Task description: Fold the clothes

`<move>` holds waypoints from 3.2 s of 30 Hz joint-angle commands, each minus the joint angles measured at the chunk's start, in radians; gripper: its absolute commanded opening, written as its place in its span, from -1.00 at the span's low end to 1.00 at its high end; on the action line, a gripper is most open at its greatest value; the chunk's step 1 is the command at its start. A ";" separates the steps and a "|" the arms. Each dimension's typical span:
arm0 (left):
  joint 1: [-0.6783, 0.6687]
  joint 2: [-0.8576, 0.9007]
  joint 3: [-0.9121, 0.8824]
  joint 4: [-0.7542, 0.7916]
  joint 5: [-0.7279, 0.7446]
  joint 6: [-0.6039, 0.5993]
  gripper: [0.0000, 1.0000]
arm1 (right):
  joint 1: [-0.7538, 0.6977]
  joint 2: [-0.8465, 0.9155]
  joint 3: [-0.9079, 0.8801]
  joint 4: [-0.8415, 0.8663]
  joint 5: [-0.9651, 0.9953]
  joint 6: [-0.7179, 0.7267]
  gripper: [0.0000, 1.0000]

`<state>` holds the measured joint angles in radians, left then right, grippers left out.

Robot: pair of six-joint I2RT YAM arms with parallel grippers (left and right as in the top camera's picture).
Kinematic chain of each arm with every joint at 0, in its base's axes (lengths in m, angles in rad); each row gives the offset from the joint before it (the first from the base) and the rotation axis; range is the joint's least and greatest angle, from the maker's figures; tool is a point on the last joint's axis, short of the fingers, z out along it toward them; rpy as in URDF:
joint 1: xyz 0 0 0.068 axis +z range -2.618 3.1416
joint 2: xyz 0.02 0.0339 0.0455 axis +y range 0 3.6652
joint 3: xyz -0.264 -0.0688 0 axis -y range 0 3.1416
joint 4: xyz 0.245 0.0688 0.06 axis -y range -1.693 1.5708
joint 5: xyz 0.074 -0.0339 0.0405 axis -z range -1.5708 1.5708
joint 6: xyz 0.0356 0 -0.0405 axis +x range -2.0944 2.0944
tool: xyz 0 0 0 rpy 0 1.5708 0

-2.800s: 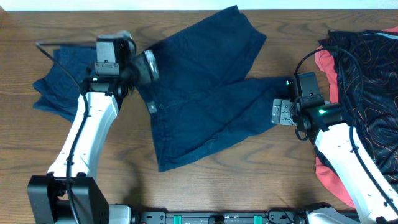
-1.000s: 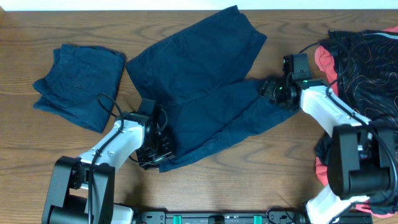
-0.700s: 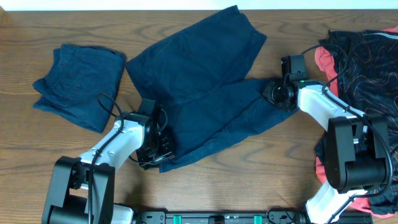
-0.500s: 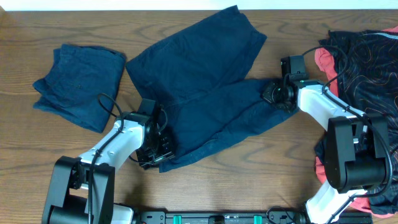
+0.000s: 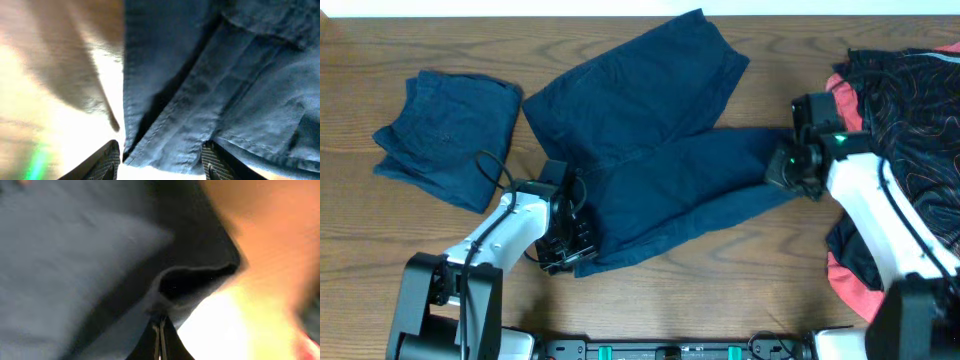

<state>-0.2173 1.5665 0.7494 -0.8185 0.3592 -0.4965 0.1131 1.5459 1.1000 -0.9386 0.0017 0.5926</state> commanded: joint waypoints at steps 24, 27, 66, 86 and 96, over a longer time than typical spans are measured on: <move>-0.065 -0.145 -0.182 0.135 0.137 -0.567 0.96 | -0.002 -0.003 -0.031 -0.167 0.123 -0.090 -0.98; -0.065 -0.145 -0.200 0.198 0.103 -0.623 0.96 | -0.002 -0.003 -0.031 -0.153 0.122 -0.094 -0.98; -0.065 -0.800 -0.122 -0.378 -0.033 -0.236 -0.88 | -0.016 -0.320 -0.030 -0.216 0.127 -0.062 -0.98; -0.065 -0.989 -0.123 -0.012 -0.315 -0.337 -0.88 | -0.002 -0.335 -0.019 0.172 -0.105 -0.267 -0.96; -0.065 -0.795 -0.124 -0.086 -0.227 -0.335 -0.88 | 0.056 -0.291 -0.026 -0.250 -0.277 -0.043 -0.09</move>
<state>-0.2832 0.7414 0.6231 -0.8989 0.1066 -0.8192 0.1390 1.2419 1.0702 -1.1664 -0.2008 0.4324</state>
